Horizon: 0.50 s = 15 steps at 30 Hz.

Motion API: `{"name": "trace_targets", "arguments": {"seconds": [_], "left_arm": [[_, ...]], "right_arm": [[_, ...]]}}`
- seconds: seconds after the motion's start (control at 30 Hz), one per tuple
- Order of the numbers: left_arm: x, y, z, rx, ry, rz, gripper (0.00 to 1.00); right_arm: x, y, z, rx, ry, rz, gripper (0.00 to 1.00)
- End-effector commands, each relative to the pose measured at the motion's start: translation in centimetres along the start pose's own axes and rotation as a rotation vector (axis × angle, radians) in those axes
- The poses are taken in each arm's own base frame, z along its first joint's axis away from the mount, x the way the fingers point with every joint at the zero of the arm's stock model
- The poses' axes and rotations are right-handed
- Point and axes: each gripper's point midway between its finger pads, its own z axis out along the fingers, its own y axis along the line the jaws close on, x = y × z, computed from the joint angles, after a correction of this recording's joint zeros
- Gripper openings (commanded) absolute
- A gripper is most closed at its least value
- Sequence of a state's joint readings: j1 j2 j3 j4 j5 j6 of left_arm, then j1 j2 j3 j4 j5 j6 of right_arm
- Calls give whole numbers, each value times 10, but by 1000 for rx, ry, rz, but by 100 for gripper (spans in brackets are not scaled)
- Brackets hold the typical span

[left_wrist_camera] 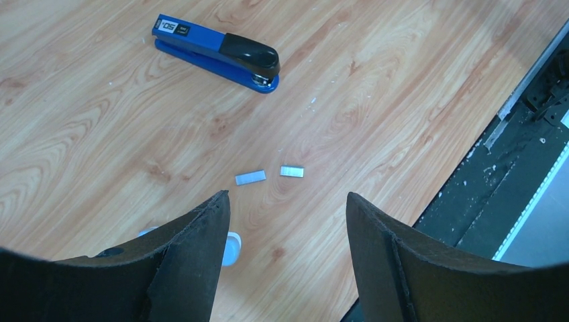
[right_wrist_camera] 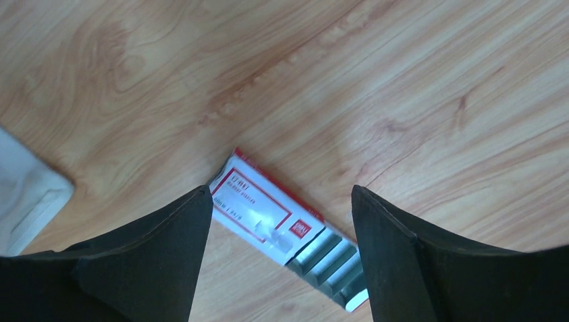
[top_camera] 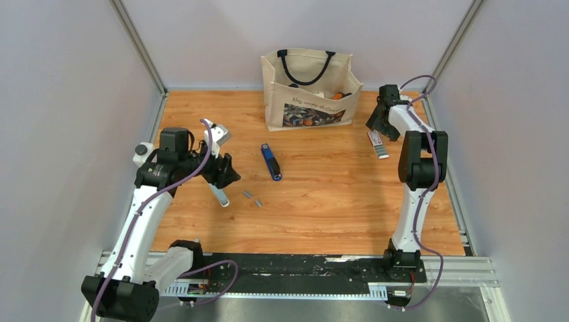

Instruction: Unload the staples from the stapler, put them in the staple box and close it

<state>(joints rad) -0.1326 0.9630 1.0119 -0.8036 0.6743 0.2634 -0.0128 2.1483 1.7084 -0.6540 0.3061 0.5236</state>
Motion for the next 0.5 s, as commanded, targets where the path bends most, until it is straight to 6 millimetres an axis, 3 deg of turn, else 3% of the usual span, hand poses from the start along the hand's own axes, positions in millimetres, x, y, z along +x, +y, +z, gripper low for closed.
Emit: {"name": "trace_targets", "arguments": {"seconds": [0.0,0.47], "left_arm": [[0,0,2,15,-9,7,72],[3,0,5,26,-4,-3,72]], "right_arm": [[-19,-9,7,27,-21,39,79],[9,-7,22,-25,76,88,75]]}}
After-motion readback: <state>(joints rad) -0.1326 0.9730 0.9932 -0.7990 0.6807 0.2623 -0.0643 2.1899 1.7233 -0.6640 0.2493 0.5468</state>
